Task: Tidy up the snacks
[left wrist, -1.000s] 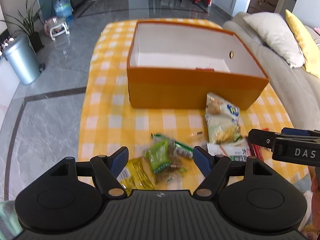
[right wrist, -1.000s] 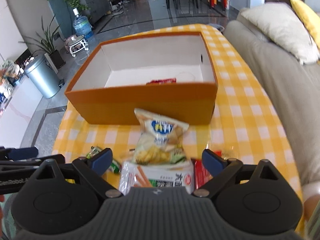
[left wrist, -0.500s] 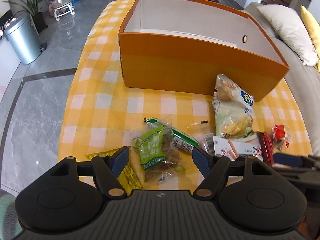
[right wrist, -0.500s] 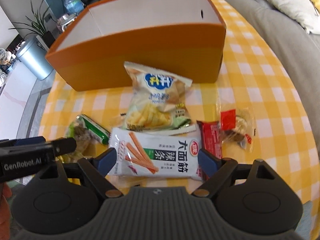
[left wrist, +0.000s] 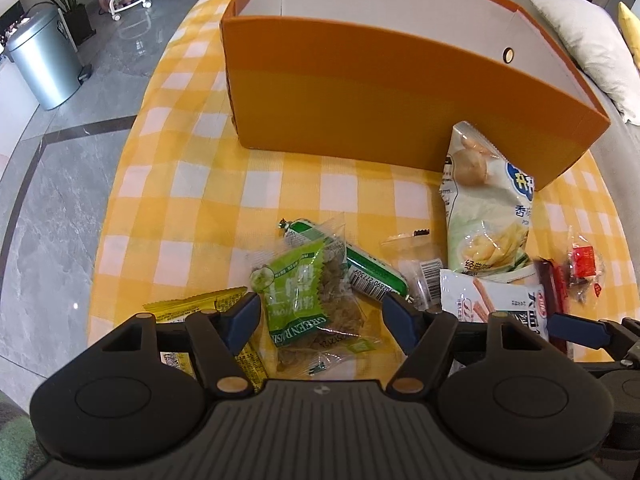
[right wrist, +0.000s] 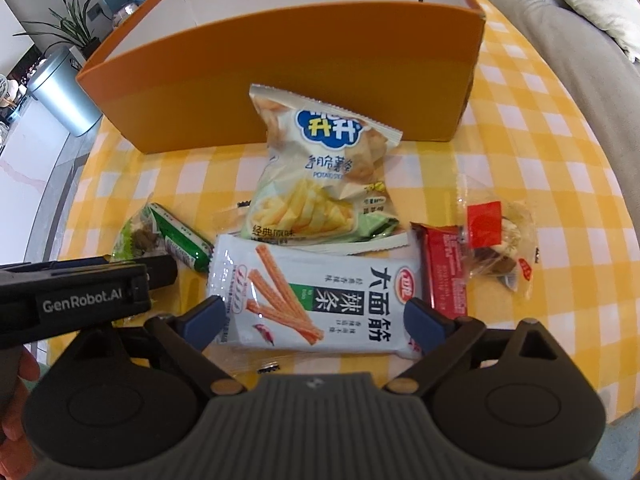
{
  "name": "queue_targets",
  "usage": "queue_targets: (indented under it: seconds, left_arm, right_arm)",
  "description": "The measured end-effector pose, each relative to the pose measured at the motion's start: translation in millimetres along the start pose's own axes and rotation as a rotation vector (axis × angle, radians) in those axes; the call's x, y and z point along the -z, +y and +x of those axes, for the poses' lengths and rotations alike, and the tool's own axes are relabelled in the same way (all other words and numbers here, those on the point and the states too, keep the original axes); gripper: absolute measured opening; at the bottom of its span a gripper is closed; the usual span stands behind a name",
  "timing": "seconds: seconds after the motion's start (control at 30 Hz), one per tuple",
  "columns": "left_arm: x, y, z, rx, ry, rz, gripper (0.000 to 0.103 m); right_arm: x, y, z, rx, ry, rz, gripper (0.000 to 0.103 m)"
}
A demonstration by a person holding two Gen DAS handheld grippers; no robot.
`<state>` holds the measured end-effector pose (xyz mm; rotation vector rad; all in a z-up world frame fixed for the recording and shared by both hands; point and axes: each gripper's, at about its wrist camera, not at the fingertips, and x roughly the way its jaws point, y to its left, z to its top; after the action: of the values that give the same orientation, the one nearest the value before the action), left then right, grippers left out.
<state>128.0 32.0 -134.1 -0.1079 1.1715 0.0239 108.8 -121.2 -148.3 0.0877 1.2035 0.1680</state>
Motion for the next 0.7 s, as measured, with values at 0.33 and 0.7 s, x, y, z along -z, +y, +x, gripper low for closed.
queue_targets:
  seconds: [0.33,0.7]
  left_arm:
    - [1,-3,5,-0.007,0.019,0.015,0.064]
    - [10,-8,-5,0.011,0.051,0.030,0.061]
  right_arm:
    - [-2,4,3,-0.014,0.011,-0.026,0.084]
    - [2,7,-13,-0.017,0.012,-0.090,0.026]
